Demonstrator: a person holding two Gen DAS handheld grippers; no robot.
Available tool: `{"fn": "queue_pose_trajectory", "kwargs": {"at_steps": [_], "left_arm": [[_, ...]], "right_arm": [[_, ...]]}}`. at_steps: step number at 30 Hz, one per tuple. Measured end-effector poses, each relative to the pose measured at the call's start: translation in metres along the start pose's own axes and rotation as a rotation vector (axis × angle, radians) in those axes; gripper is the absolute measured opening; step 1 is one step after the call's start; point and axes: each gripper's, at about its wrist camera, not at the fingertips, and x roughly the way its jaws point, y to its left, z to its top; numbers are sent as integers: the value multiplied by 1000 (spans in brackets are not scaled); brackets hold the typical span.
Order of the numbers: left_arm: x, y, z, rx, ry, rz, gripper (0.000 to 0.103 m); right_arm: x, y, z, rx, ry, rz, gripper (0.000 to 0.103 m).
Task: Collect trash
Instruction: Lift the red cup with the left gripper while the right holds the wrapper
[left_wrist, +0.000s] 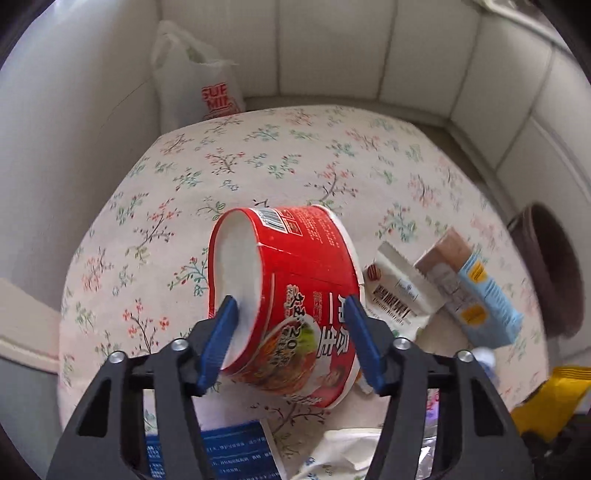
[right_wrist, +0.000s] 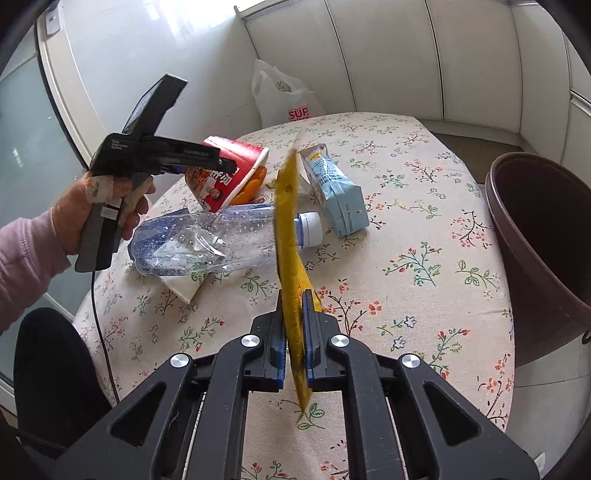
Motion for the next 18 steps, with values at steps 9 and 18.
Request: {"fn": "queue_pose_trajectory", "kwargs": {"at_steps": [9, 18], "left_arm": [[-31, 8, -19, -103, -73, -42, 34], [-50, 11, -24, -135, -86, -70, 12]], "right_arm": [[-8, 4, 0, -12, -24, 14, 8], [-12, 4, 2, 0, -38, 22, 8]]}}
